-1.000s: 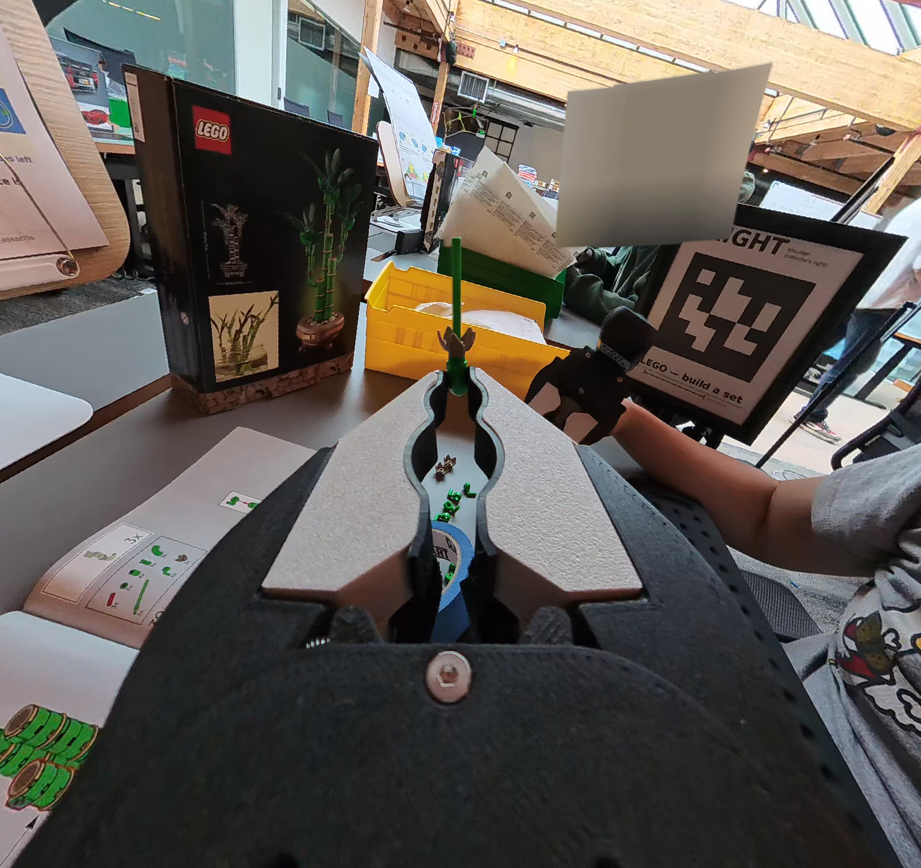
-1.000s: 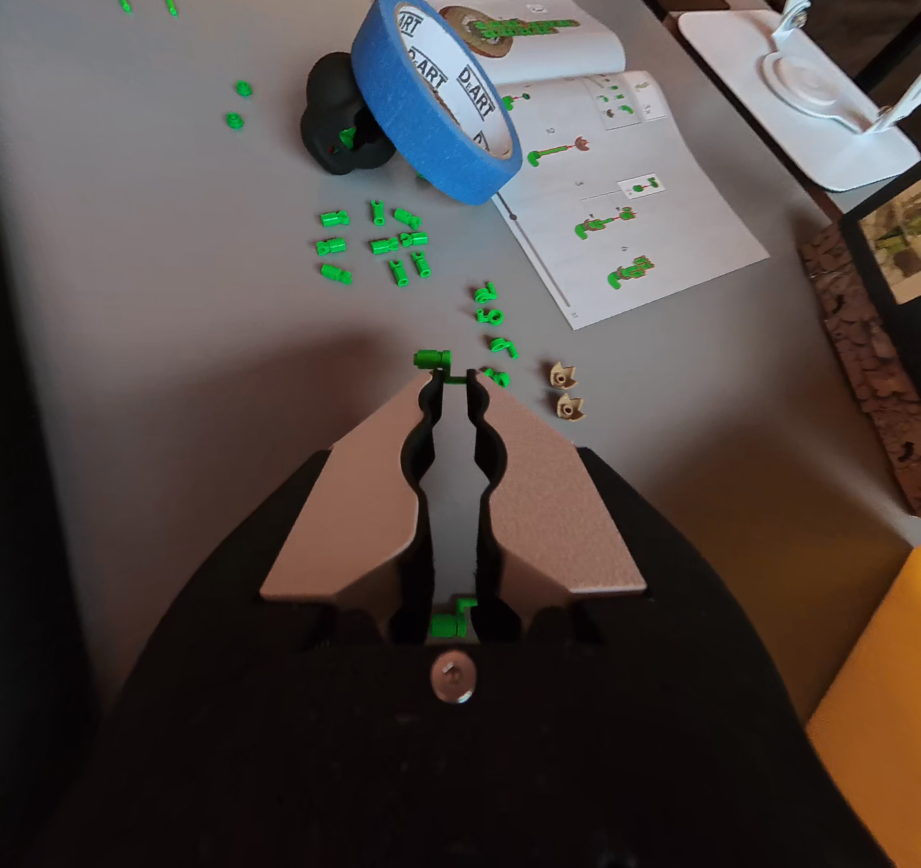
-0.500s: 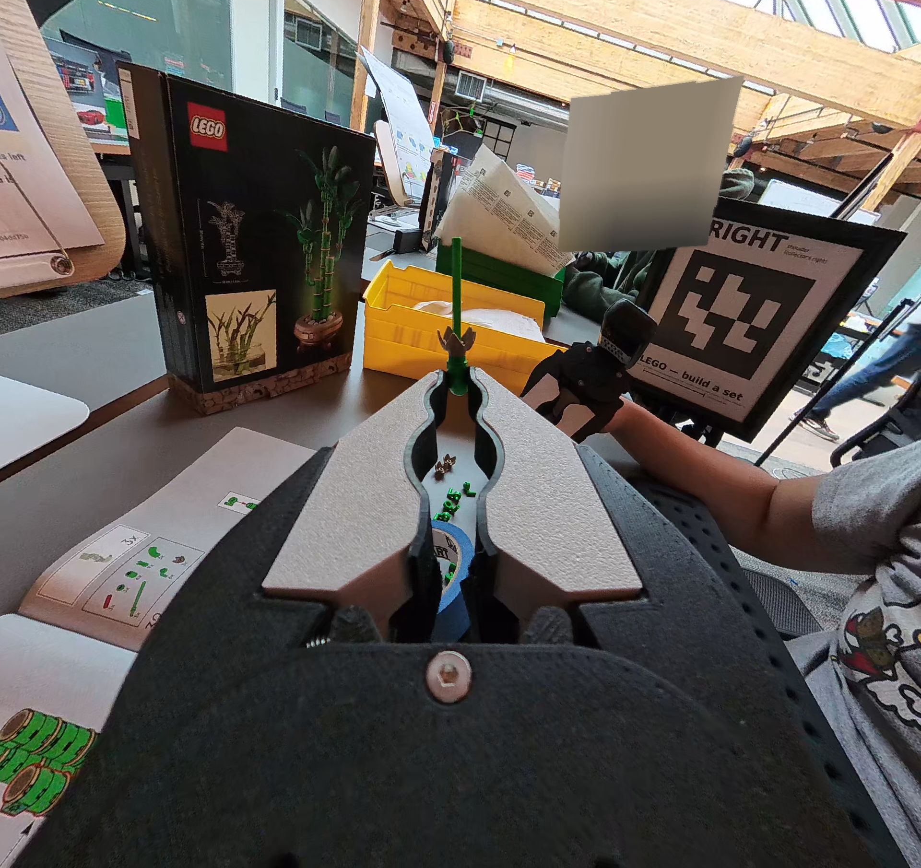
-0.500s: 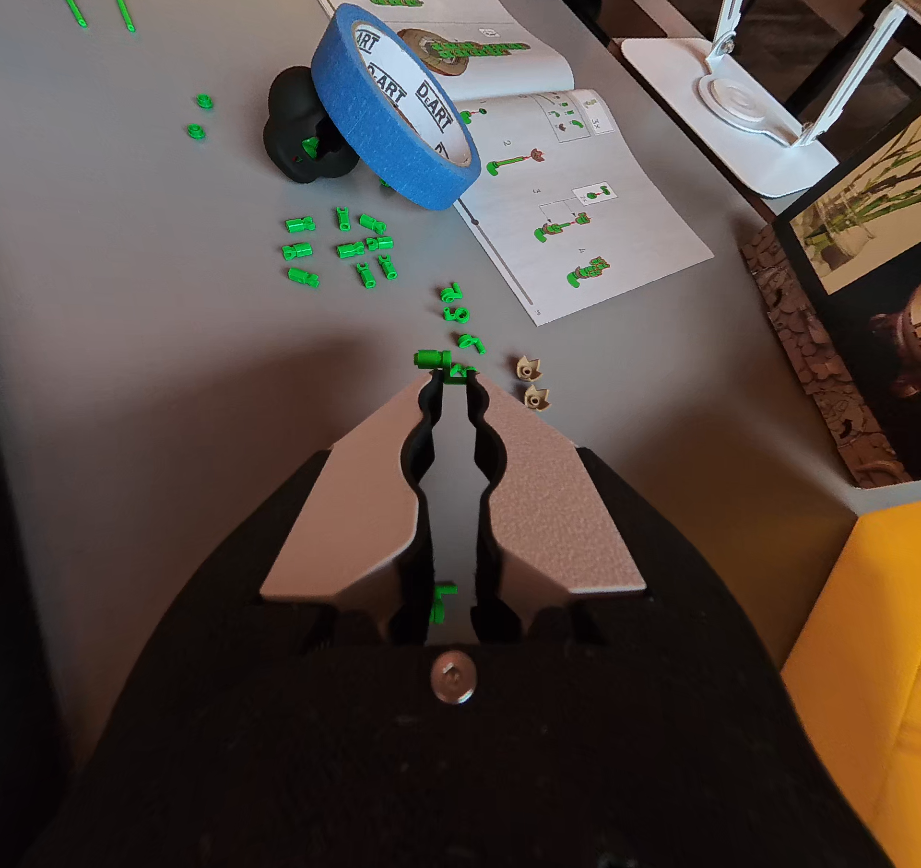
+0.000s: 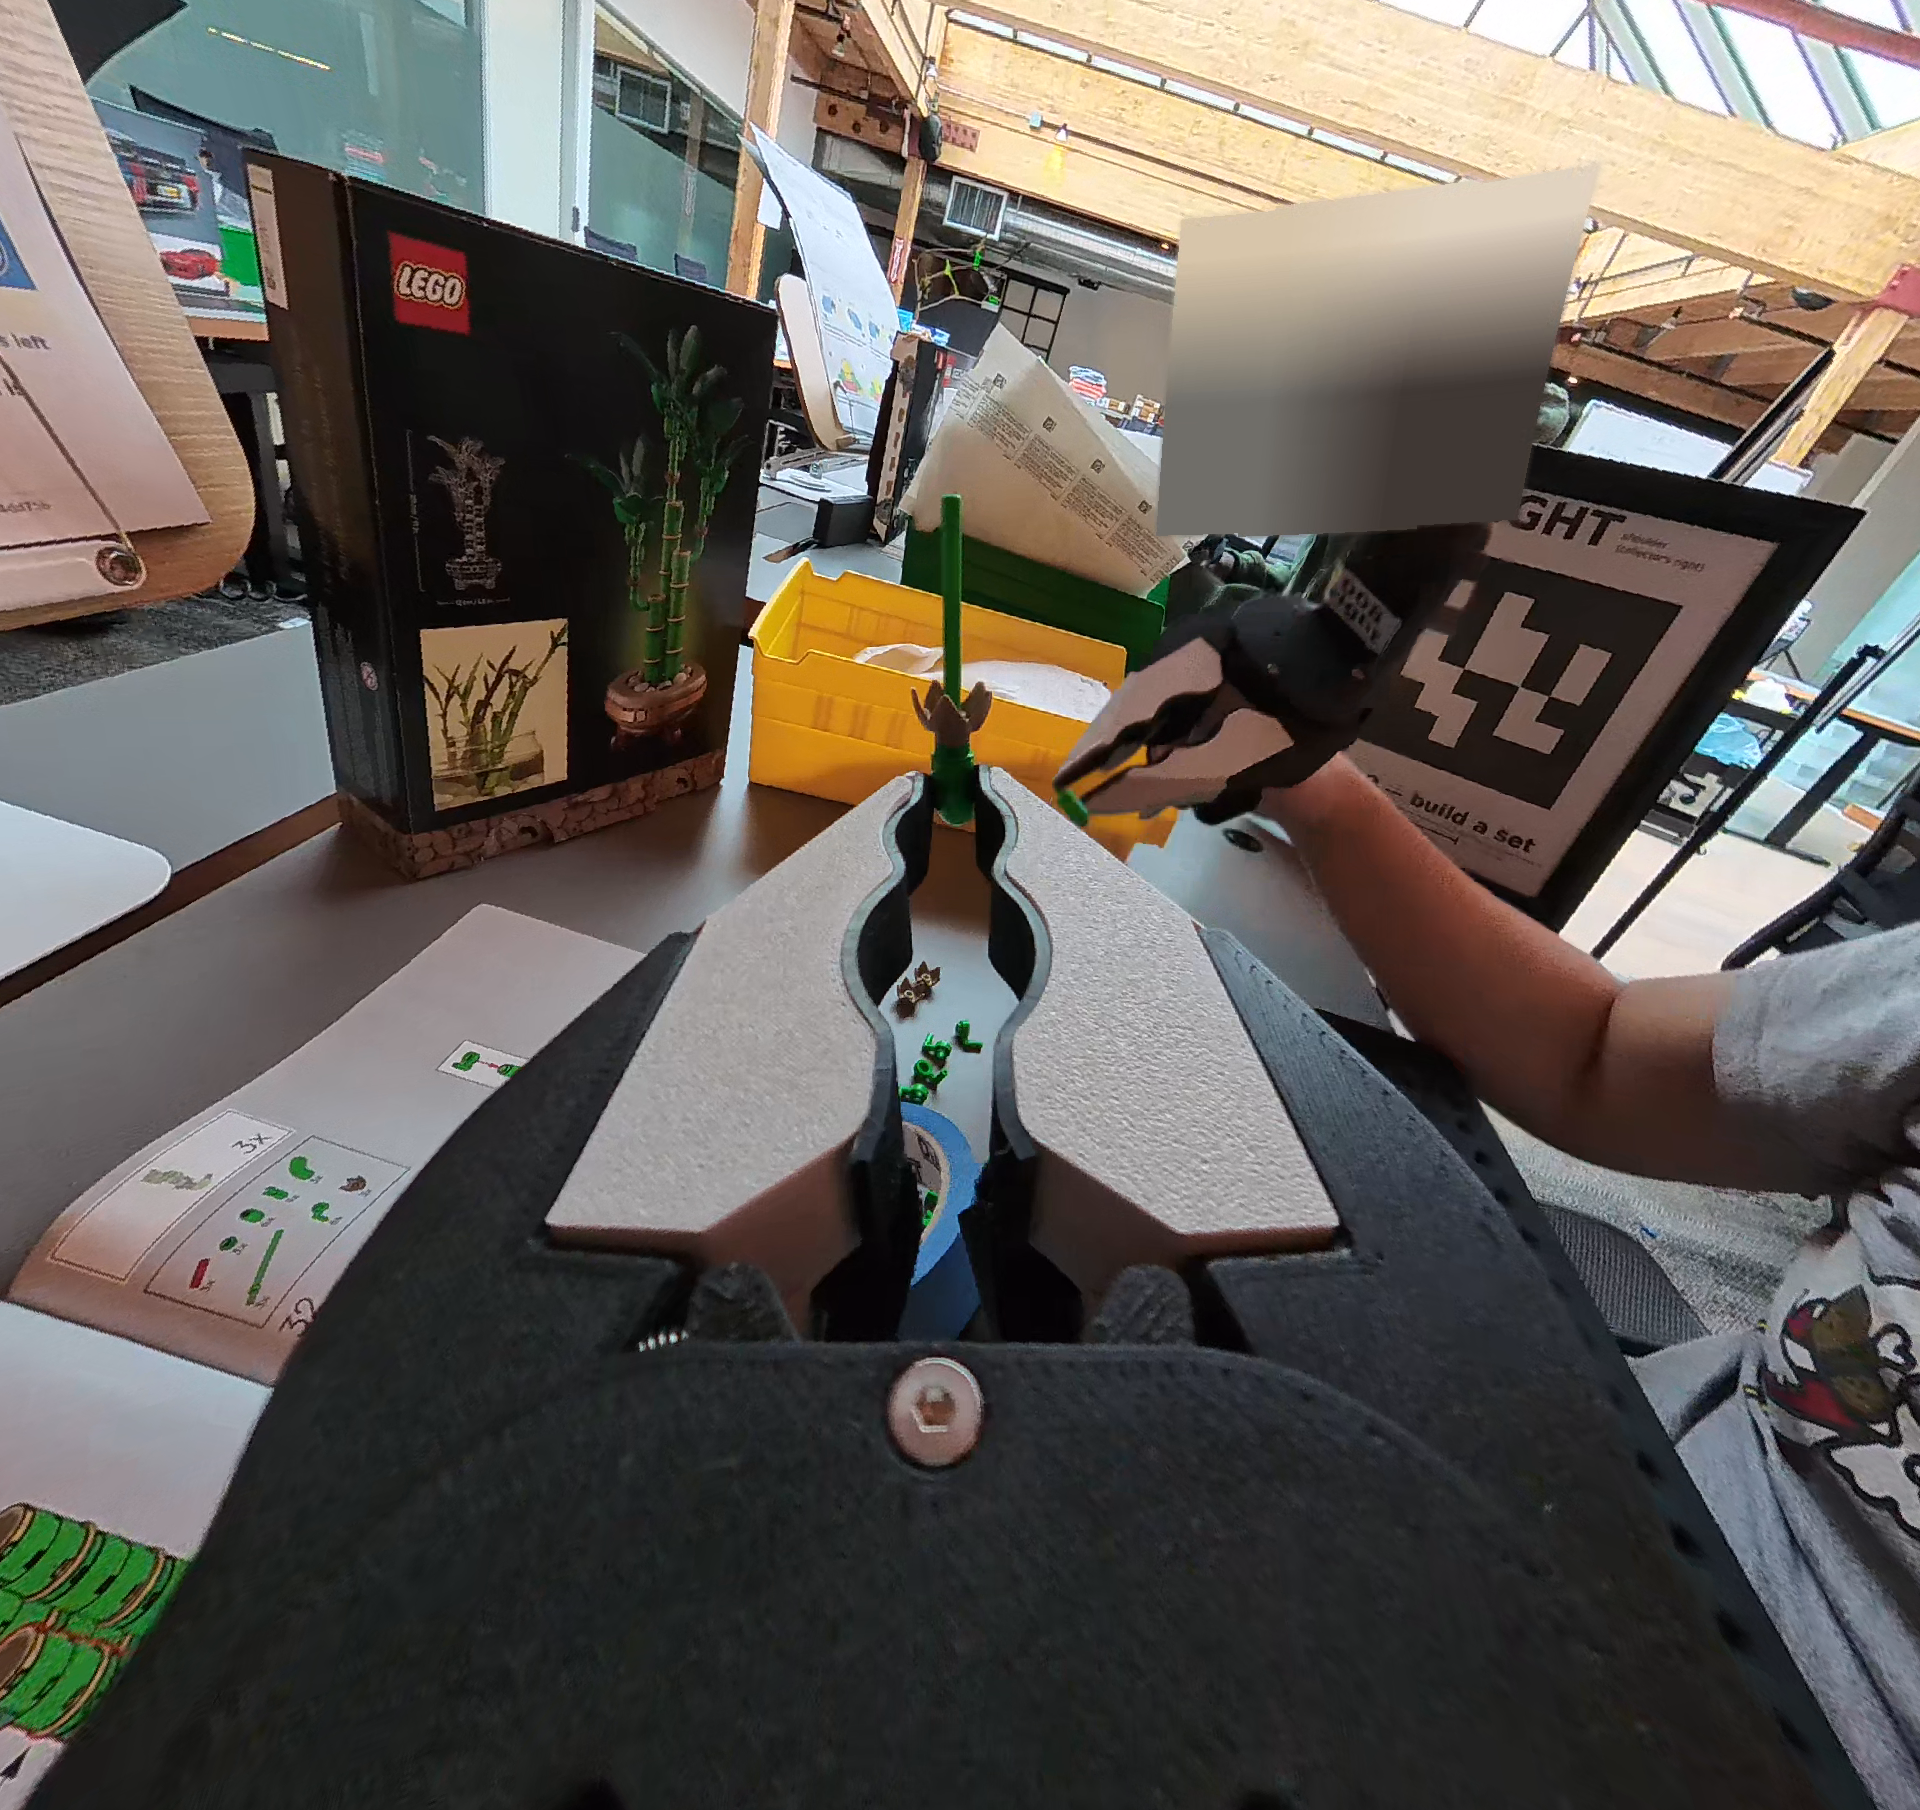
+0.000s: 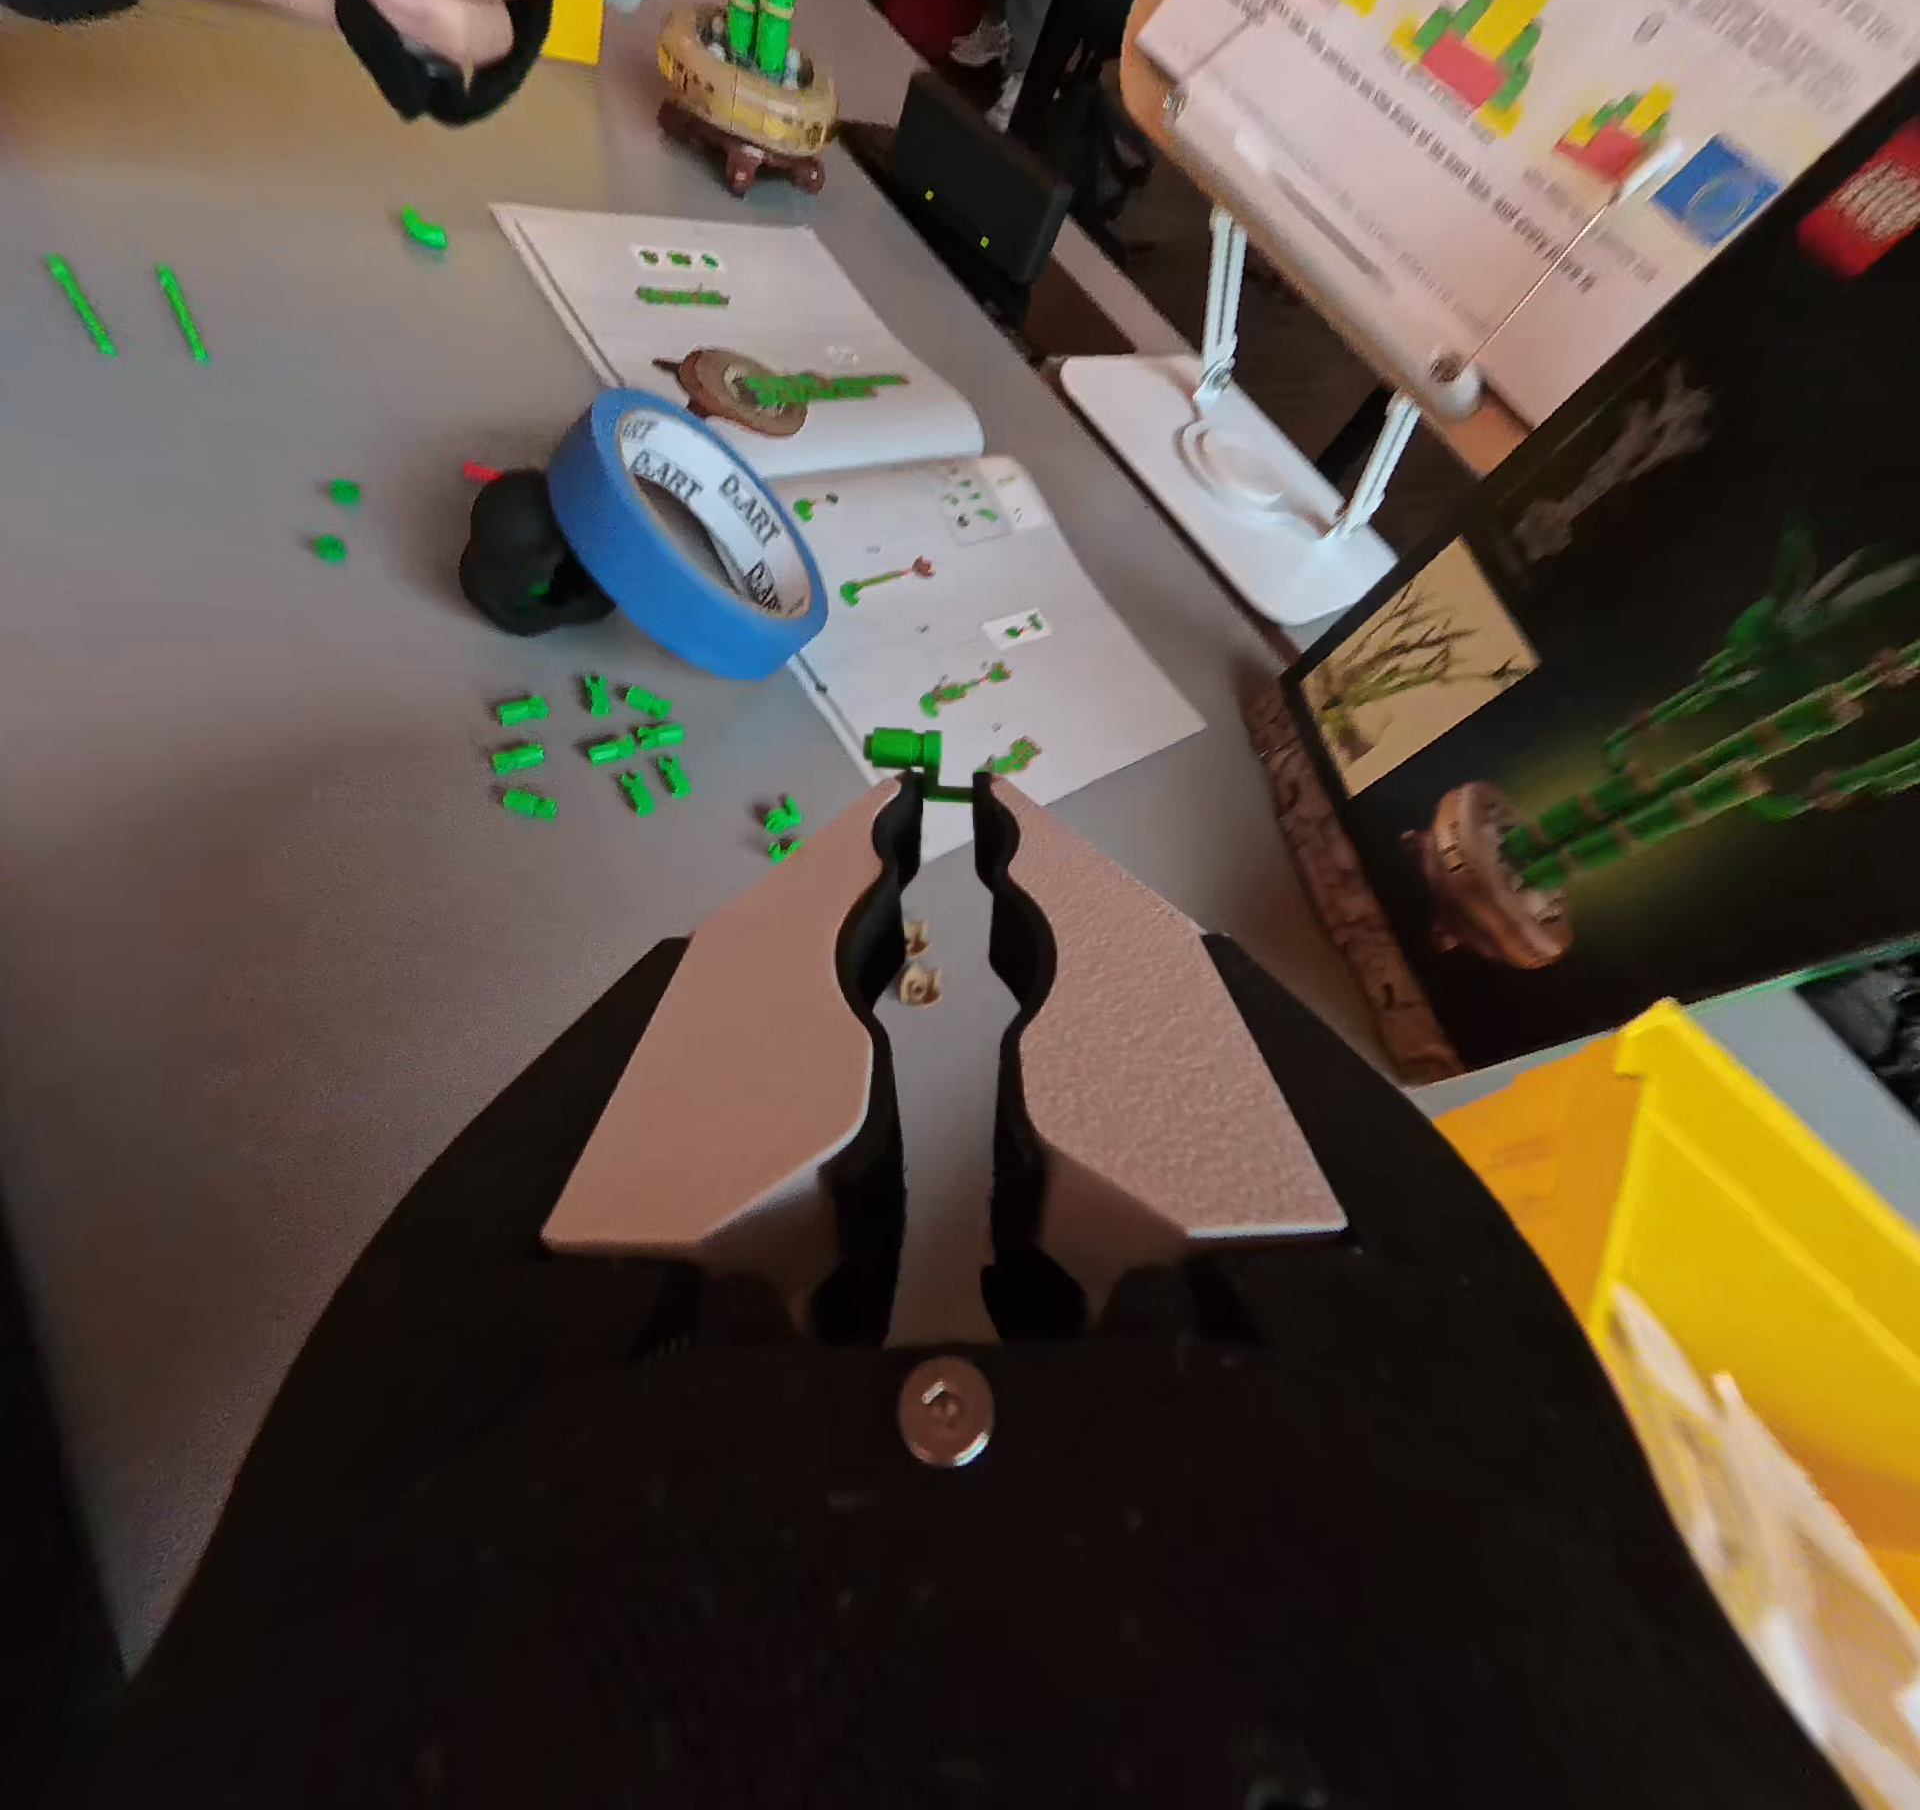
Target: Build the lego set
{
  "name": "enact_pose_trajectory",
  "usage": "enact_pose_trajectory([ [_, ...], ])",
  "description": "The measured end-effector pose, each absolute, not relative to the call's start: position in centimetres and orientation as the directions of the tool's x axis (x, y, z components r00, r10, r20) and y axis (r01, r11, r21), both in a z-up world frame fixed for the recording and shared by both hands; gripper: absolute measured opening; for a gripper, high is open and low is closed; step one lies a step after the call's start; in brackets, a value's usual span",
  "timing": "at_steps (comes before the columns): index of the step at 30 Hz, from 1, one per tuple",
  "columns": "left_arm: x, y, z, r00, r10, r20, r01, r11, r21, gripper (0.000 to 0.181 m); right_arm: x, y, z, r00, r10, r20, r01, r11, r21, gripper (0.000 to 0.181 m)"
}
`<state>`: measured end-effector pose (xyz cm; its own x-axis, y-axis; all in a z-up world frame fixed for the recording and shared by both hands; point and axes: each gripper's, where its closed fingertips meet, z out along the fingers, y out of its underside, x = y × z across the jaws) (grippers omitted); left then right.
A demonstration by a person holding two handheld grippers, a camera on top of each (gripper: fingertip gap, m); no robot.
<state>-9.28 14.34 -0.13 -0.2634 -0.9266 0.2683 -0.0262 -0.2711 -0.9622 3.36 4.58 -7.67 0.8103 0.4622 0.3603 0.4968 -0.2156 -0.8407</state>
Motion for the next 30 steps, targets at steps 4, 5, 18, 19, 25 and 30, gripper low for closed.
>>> enact_pose_trajectory([
  [4,-9.1,14.0,0.0,-0.266,-0.929,0.258,-0.021,-0.262,-0.965,0.004,1.3,5.7,-2.1,0.765,0.457,0.453,0.562,-0.134,-0.816,0.007],
  [5,-9.0,13.9,0.1,-0.266,-0.928,0.260,-0.018,-0.264,-0.964,0.004,0.6,6.2,-0.7,0.756,0.457,0.469,0.572,-0.112,-0.813,0.007],
  [18,-7.9,13.1,-0.9,-0.260,-0.933,0.249,-0.027,-0.251,-0.968,0.005,-4.2,13.6,6.4,0.696,0.395,0.599,0.687,-0.123,-0.716,0.006],
  [19,-7.8,13.1,-1.0,-0.256,-0.935,0.248,-0.026,-0.249,-0.968,0.005,-4.2,14.0,6.2,0.694,0.384,0.609,0.694,-0.135,-0.707,0.006],
  [25,-7.6,13.8,-1.4,-0.194,-0.961,0.198,-0.021,-0.198,-0.980,0.005,-2.9,14.9,3.5,0.632,0.347,0.693,0.775,-0.278,-0.568,0.007],
  [30,-7.3,13.7,-2.0,-0.156,-0.979,0.131,-0.048,-0.125,-0.991,0.005,-4.1,14.8,3.7,0.651,0.379,0.658,0.755,-0.232,-0.613,0.008],
])
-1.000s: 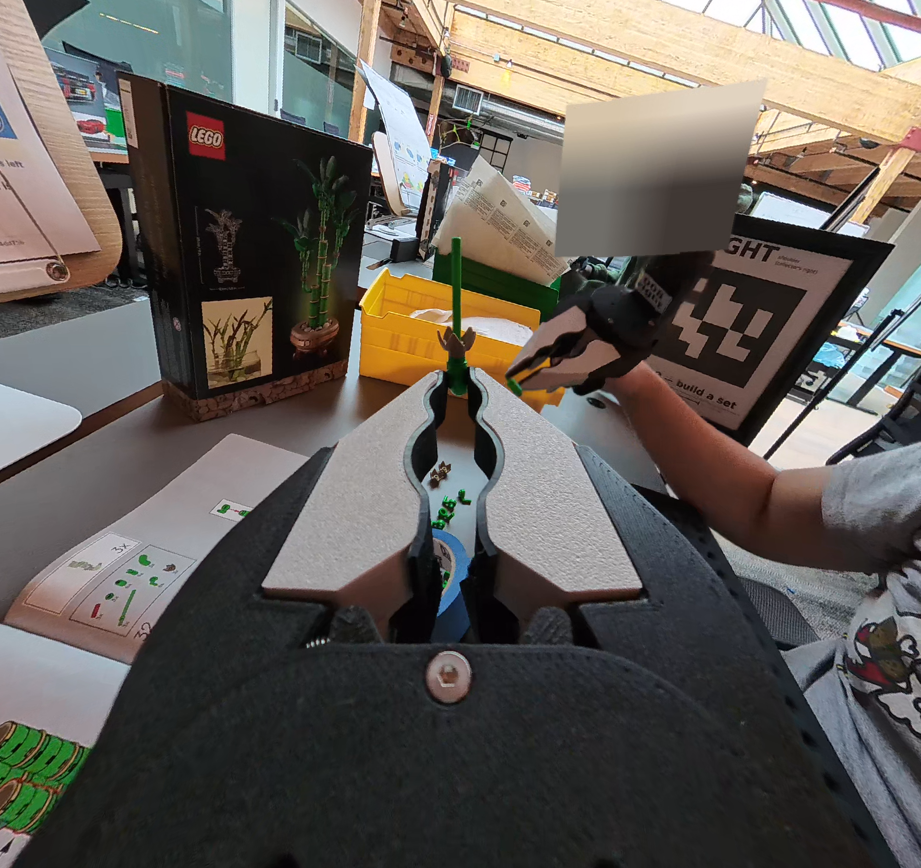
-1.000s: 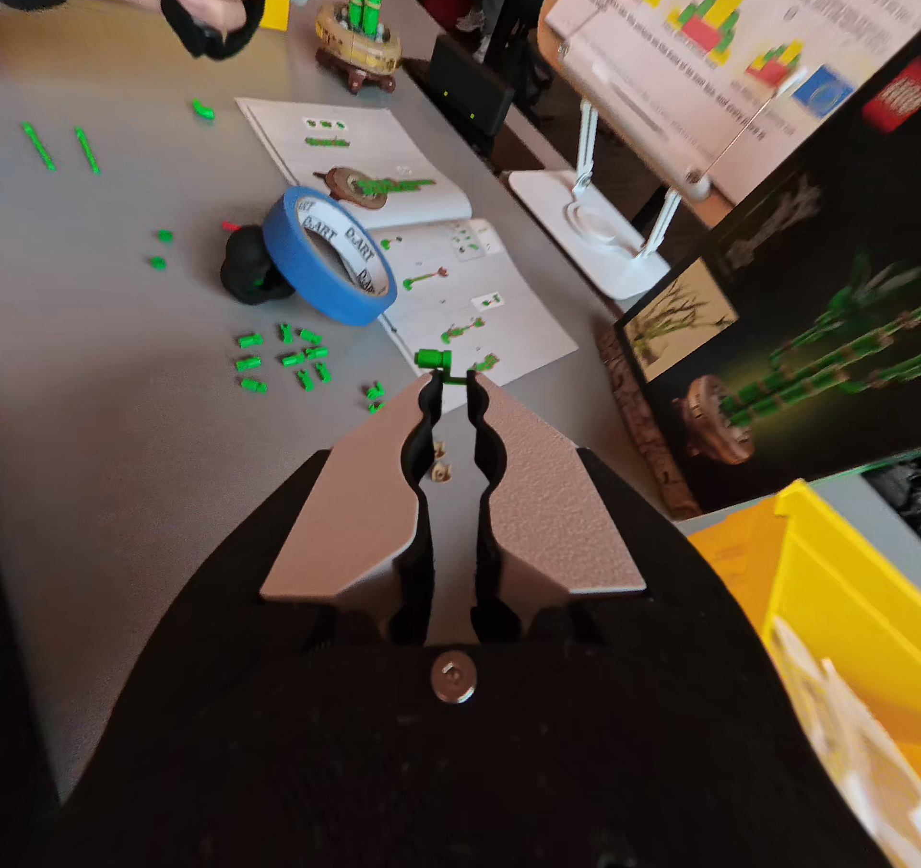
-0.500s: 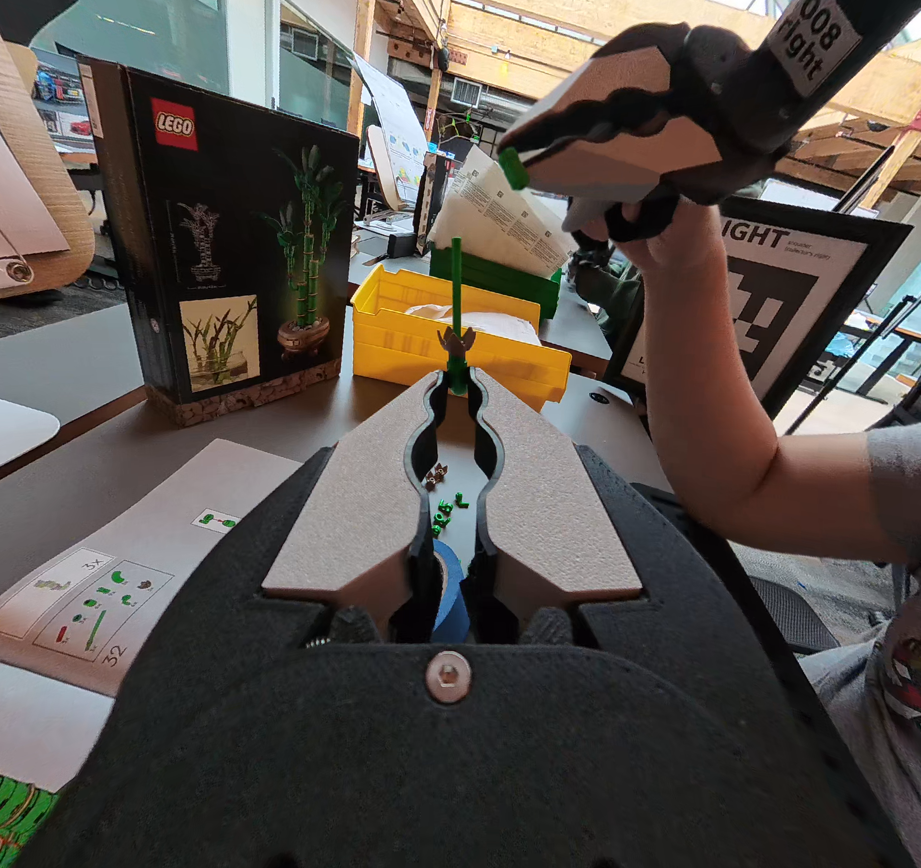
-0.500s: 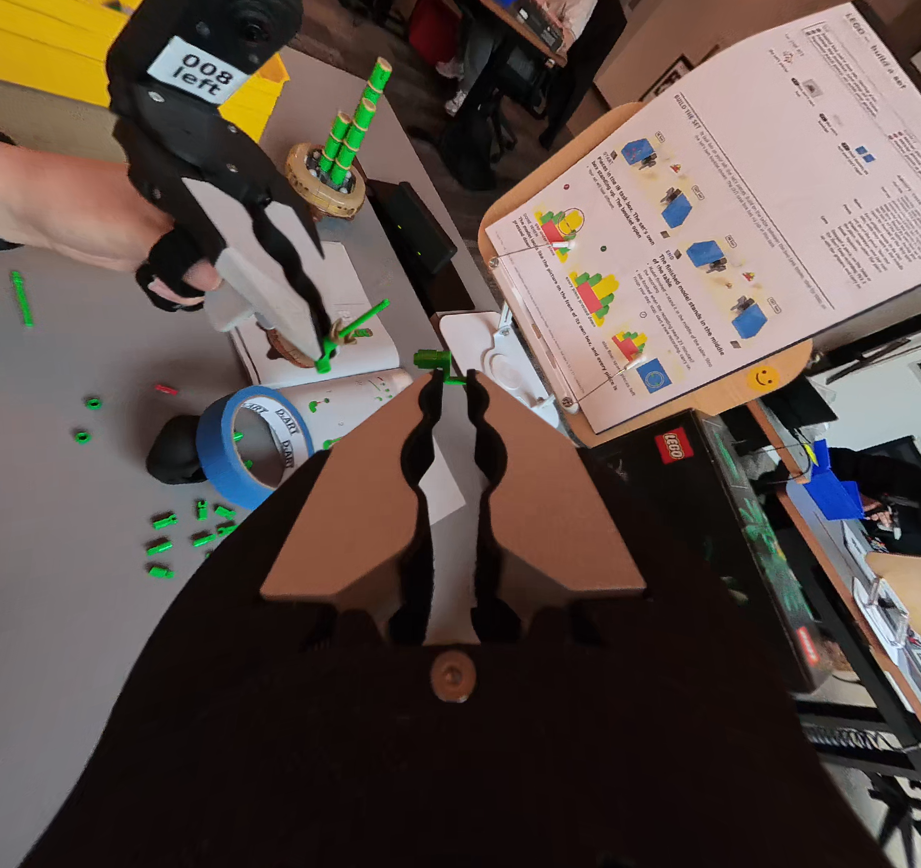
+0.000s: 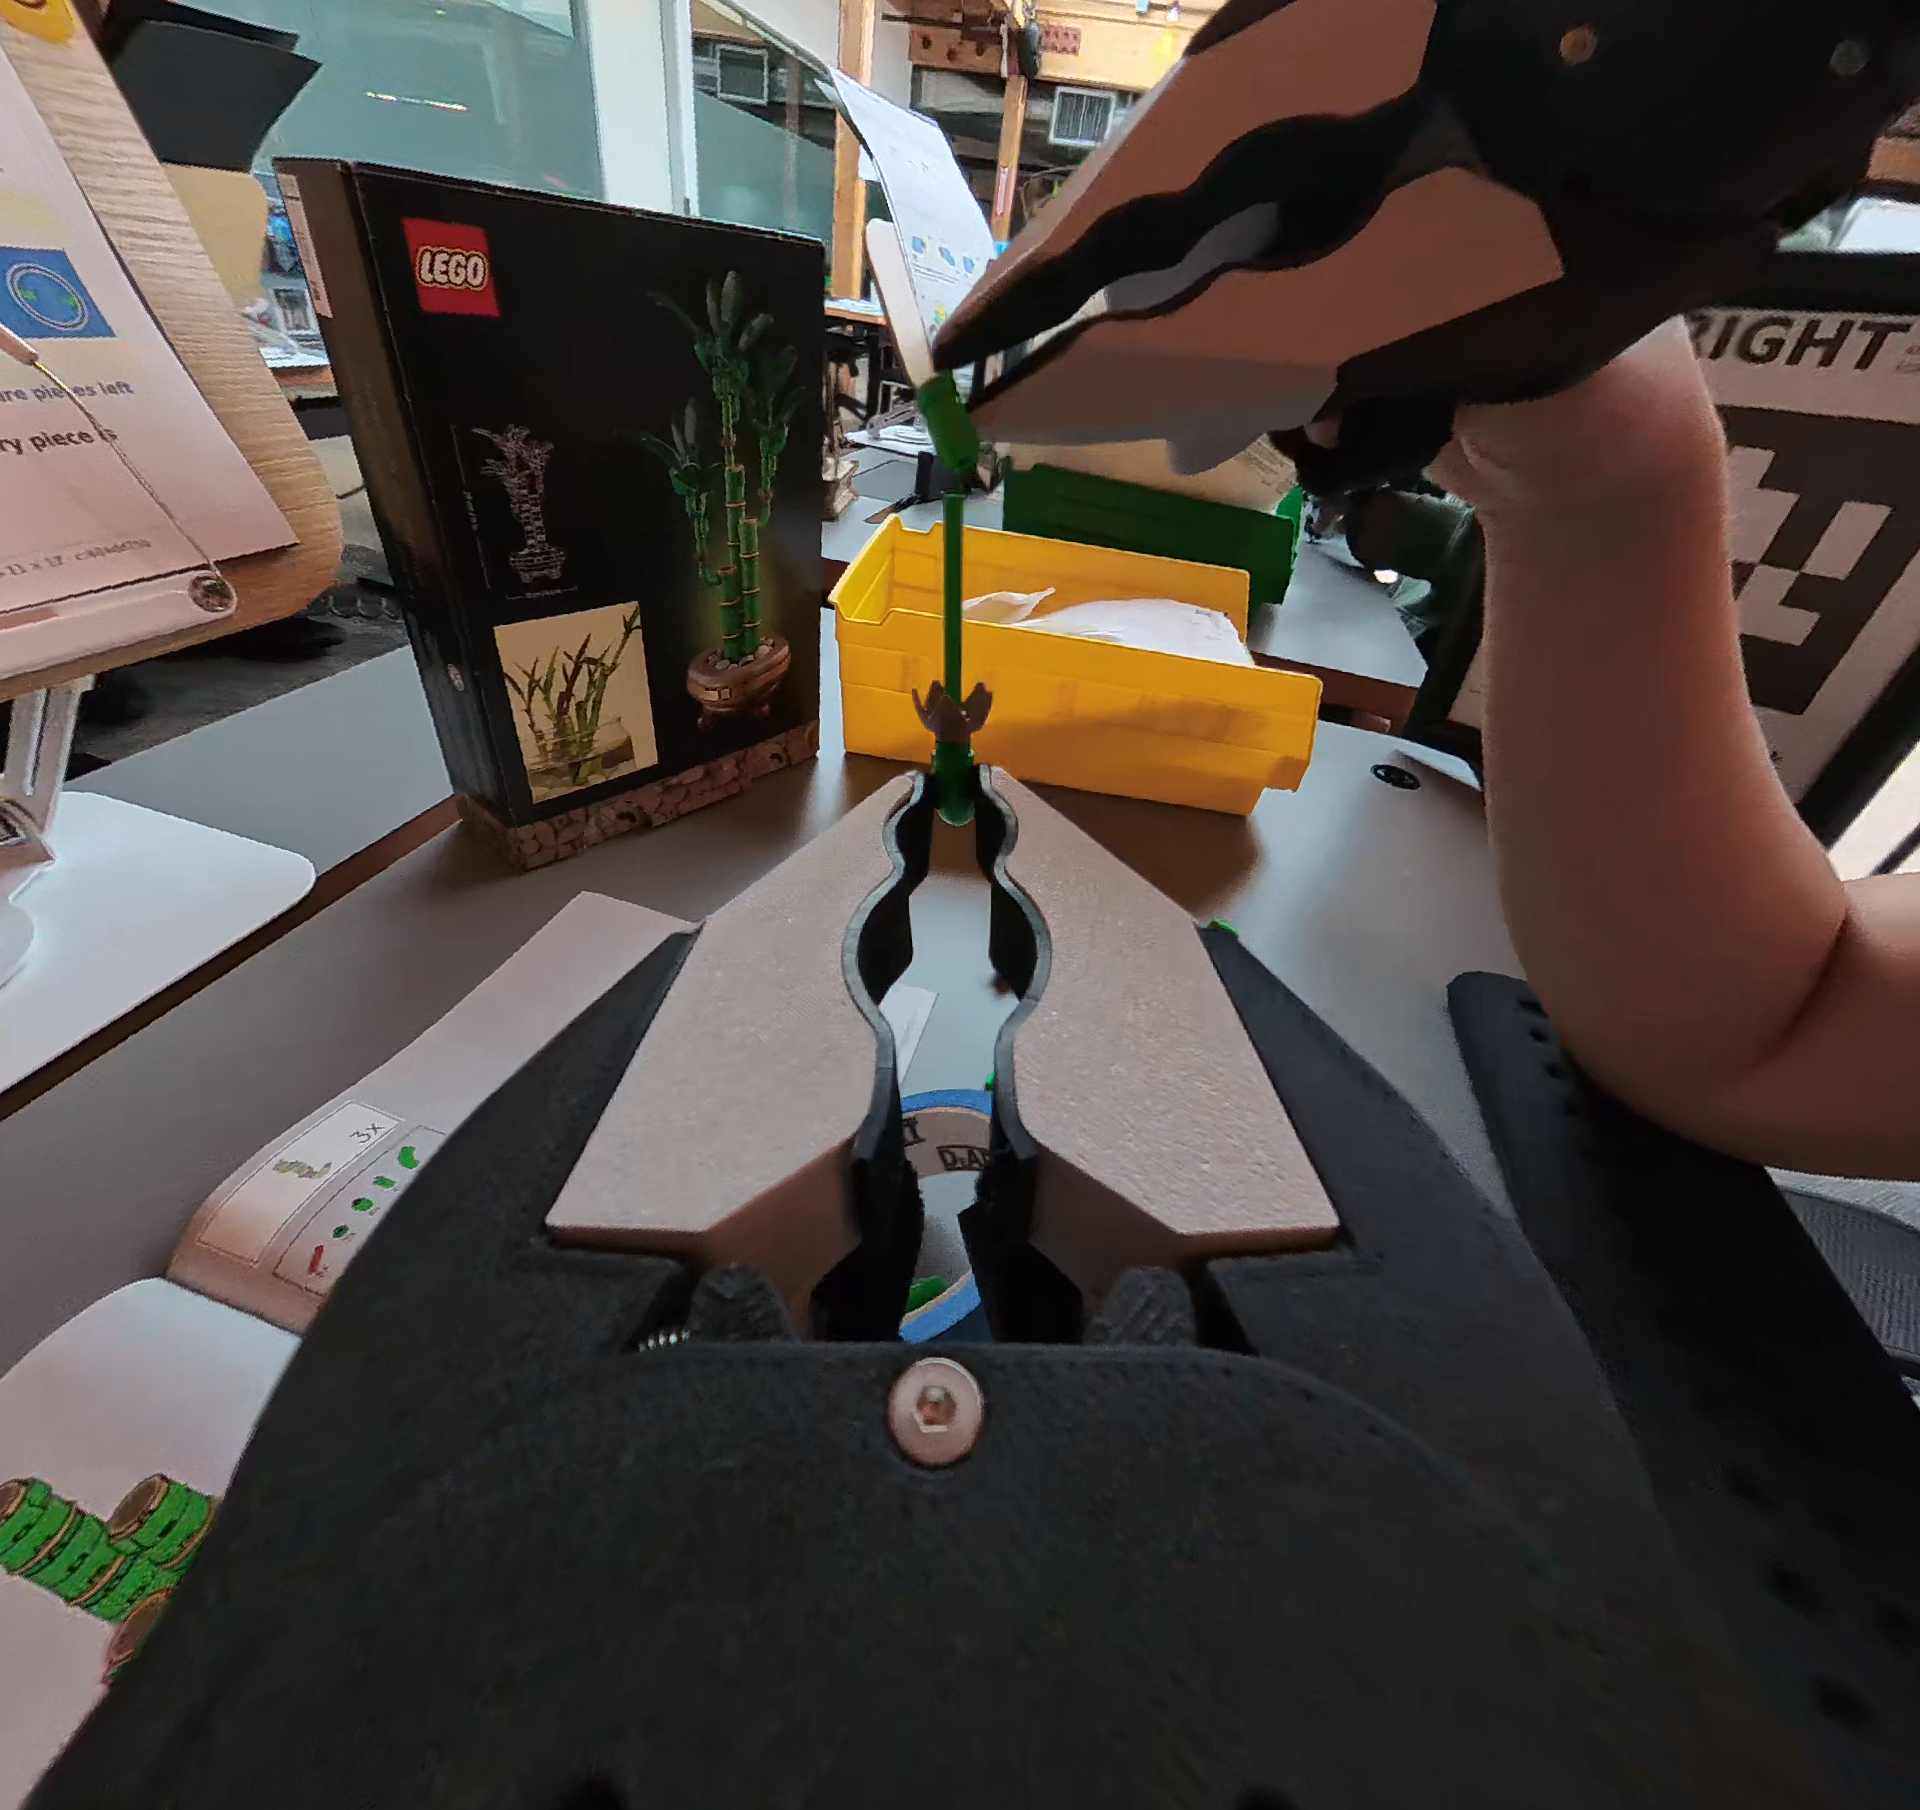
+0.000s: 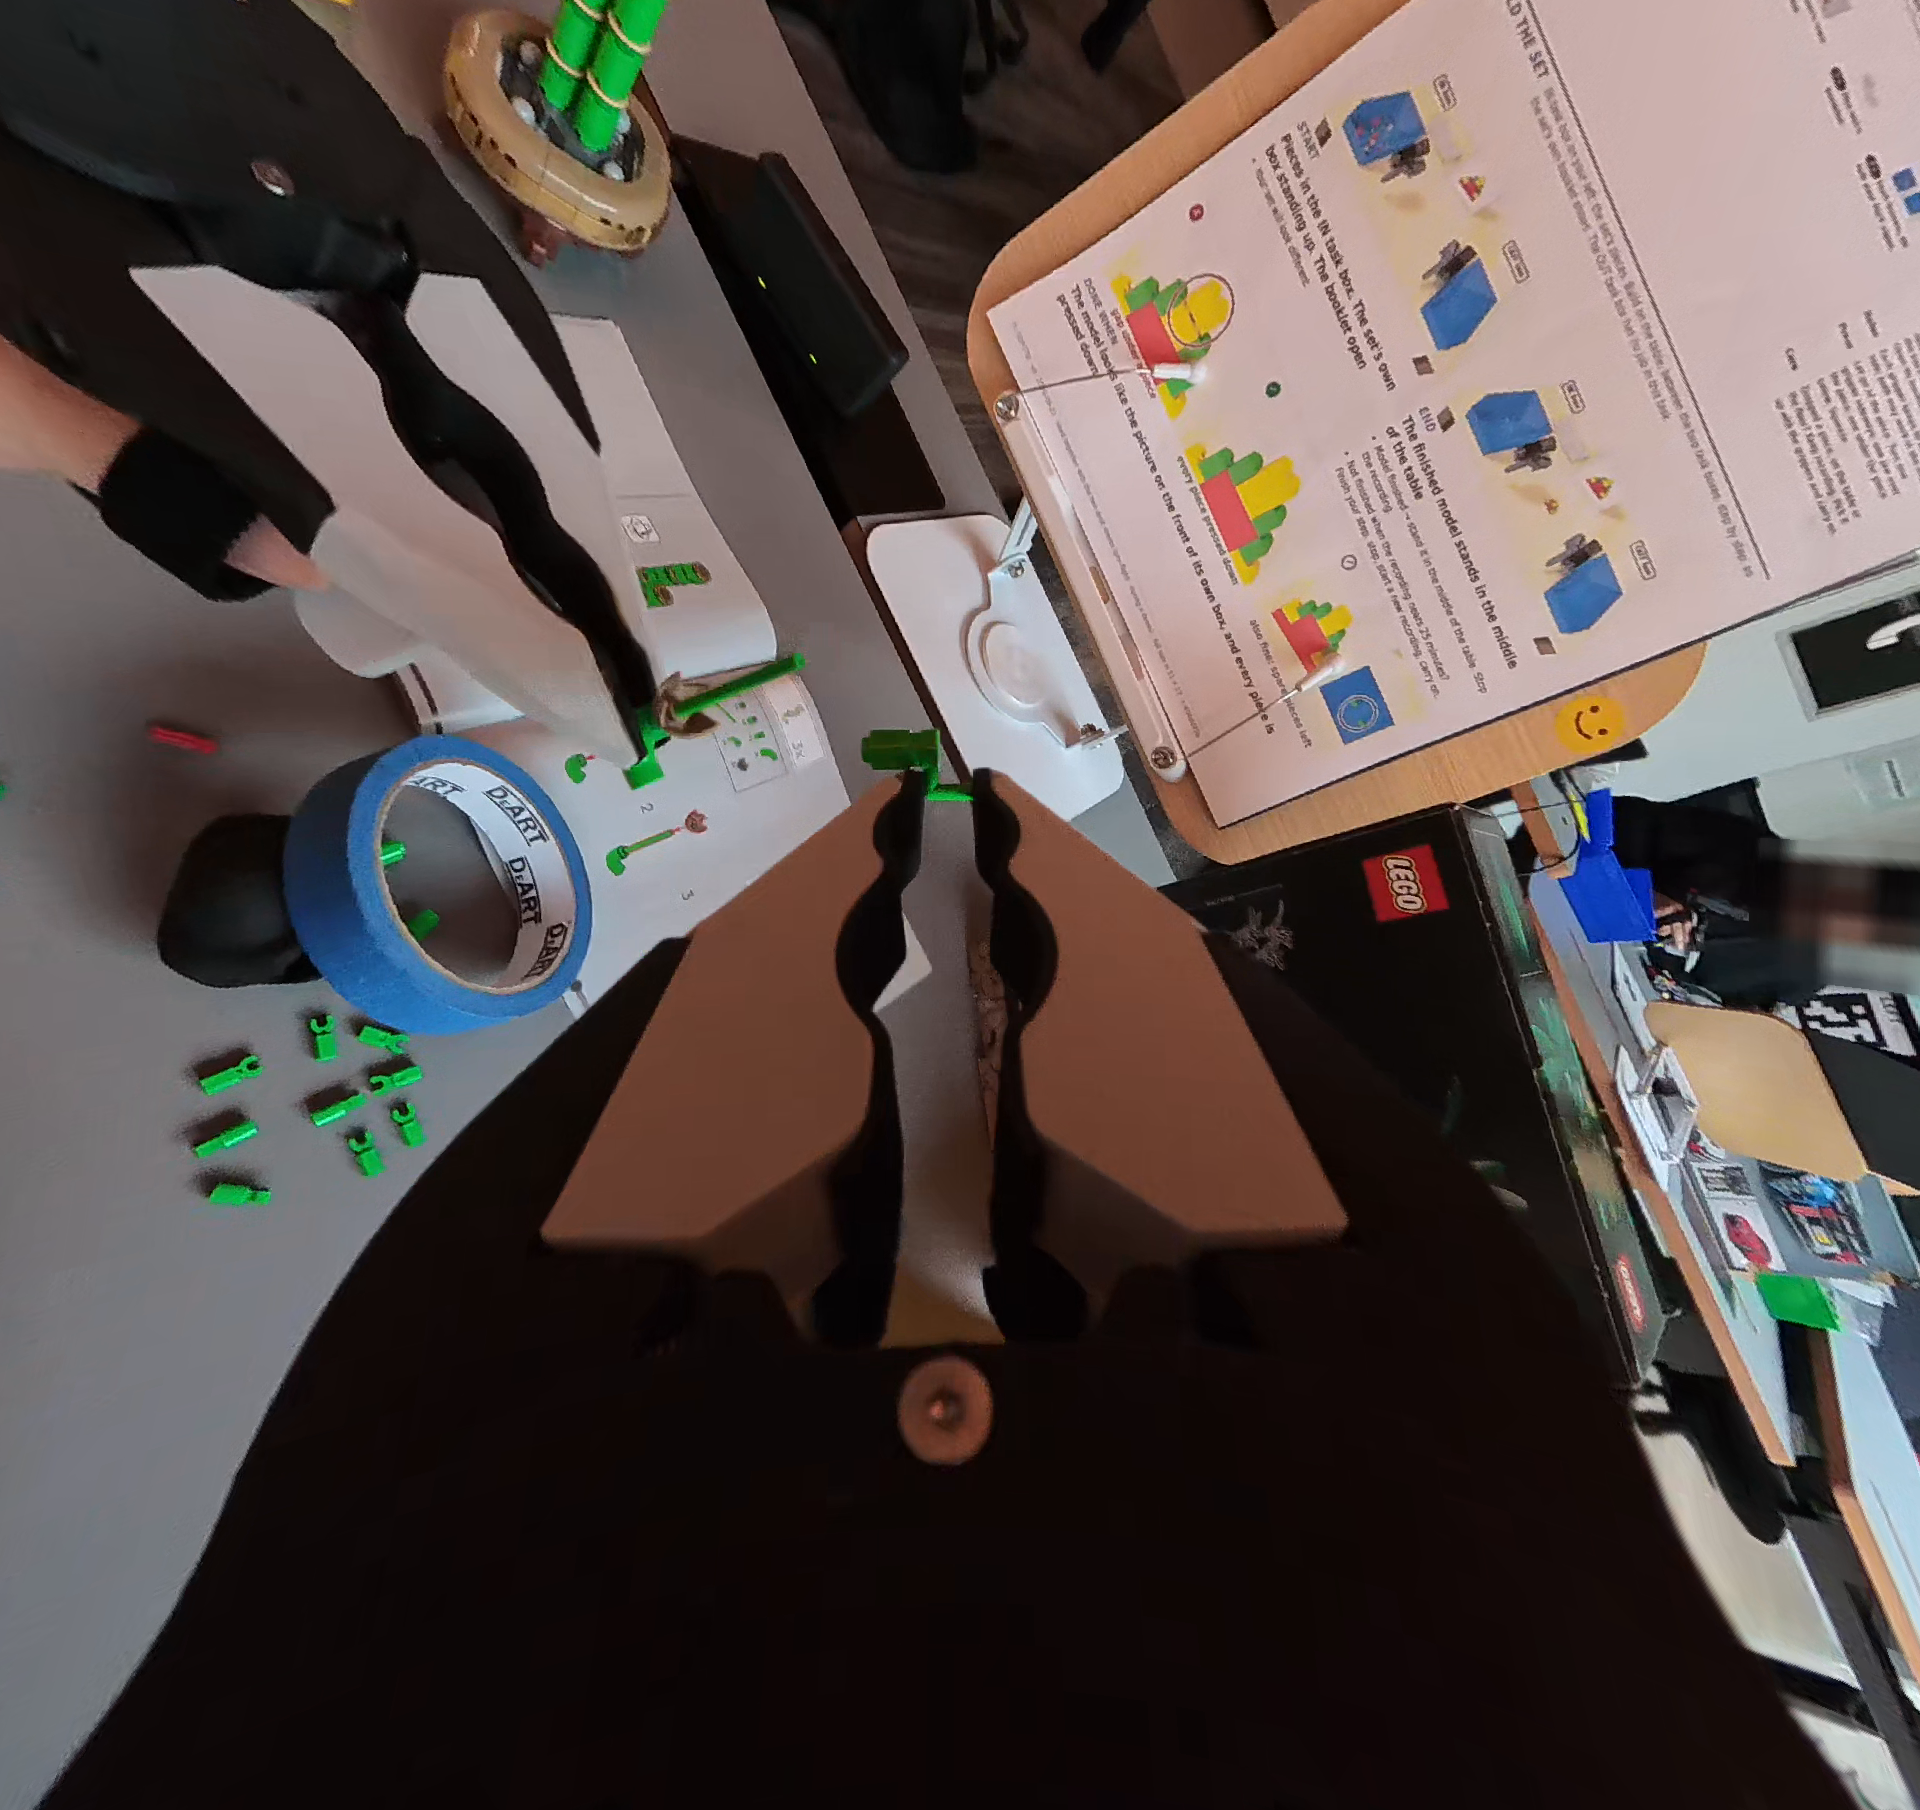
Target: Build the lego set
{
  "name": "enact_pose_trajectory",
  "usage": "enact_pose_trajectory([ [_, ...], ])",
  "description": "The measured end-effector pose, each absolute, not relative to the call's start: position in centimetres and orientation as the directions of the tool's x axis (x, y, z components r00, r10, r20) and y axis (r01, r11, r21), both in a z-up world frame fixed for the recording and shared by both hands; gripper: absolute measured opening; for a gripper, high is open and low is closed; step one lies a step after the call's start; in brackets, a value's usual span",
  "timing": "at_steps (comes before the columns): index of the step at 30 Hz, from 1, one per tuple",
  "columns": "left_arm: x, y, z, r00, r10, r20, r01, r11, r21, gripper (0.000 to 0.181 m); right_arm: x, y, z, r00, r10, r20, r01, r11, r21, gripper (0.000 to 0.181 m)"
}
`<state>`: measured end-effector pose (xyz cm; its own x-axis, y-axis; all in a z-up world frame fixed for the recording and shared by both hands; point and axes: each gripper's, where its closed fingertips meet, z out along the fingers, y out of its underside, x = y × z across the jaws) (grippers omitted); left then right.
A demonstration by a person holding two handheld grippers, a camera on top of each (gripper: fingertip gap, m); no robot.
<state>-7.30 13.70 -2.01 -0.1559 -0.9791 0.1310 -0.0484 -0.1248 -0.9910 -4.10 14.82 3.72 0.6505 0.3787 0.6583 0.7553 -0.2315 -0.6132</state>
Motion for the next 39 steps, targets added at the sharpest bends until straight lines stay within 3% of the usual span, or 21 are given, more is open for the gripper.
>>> enact_pose_trajectory([
  [8,-7.0,13.1,-2.1,-0.116,-0.993,0.018,-0.075,-0.010,-0.997,0.005,-5.2,14.1,5.0,0.609,0.382,0.695,0.778,-0.119,-0.617,0.007],
  [20,-7.1,13.3,-2.1,-0.121,-0.990,0.075,-0.092,-0.064,-0.994,0.005,-5.3,14.6,4.0,0.545,0.371,0.752,0.834,-0.143,-0.534,0.007],
  [39,-7.0,12.9,-2.3,-0.157,-0.978,0.138,-0.113,-0.121,-0.986,0.005,-5.6,14.8,3.4,0.517,0.383,0.766,0.852,-0.147,-0.502,0.008],
])
